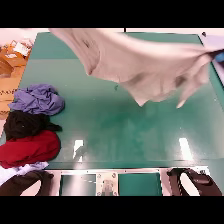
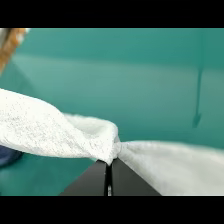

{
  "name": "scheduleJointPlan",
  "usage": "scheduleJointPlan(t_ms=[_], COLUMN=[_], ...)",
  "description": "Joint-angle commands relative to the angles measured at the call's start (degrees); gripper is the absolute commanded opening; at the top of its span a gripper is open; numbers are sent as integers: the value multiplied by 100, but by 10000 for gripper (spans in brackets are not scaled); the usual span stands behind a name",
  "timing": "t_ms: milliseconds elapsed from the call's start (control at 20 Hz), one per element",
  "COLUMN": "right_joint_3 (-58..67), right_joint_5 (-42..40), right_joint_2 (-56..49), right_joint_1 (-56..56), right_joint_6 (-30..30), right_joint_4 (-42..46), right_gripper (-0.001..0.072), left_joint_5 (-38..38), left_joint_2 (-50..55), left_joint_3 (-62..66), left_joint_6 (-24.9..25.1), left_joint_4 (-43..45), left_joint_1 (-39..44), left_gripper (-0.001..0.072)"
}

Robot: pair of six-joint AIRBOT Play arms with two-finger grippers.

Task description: Fold the shirts.

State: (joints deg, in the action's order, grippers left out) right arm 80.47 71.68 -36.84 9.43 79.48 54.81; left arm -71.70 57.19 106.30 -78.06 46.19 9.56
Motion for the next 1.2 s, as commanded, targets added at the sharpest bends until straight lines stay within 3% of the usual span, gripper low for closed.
scheduleJointPlan(t_ms=[0, 250, 400, 500, 650, 800, 950, 1100, 1150], right_joint_3=[839, 553, -315, -1187, -2371, -2750, -2649, -2350, -2197], right_joint_5=[-22, 81, 13, -328, -1147, -1523, -1784, -1893, -1888], right_joint_2=[612, 619, 264, -166, -1283, -2922, -4288, -4776, -4758], right_joint_1=[0, 0, -4, -7, -9, -9, -7, 20, 92], right_joint_6=[4, 4, -17, -426, -1204, -1744, -1934, -1932, -1926], right_joint_4=[286, 286, 149, -212, -1016, -1582, -2022, -2024, -2015], right_gripper=[10, 11, 11, 11, 11, 11, 11, 14, 141], left_joint_5=[-105, -533, -555, -402, 479, 1602, 2424, 3397, 3598], left_joint_2=[-385, -361, -205, -76, 315, 1051, 1991, 2455, 2538], left_joint_3=[855, 413, -610, -1703, -3550, -5025, -5340, -5154, -4959], left_joint_6=[4, -2, 4, 4, 57, 59, 195, 638, 647], left_joint_4=[181, 850, 977, 933, 907, 822, 664, -103, -125], left_joint_1=[-9, -9, -9, -9, -9, -9, -9, -9, -9], left_gripper=[20, 21, 21, 21, 21, 21, 21, 21, 22])
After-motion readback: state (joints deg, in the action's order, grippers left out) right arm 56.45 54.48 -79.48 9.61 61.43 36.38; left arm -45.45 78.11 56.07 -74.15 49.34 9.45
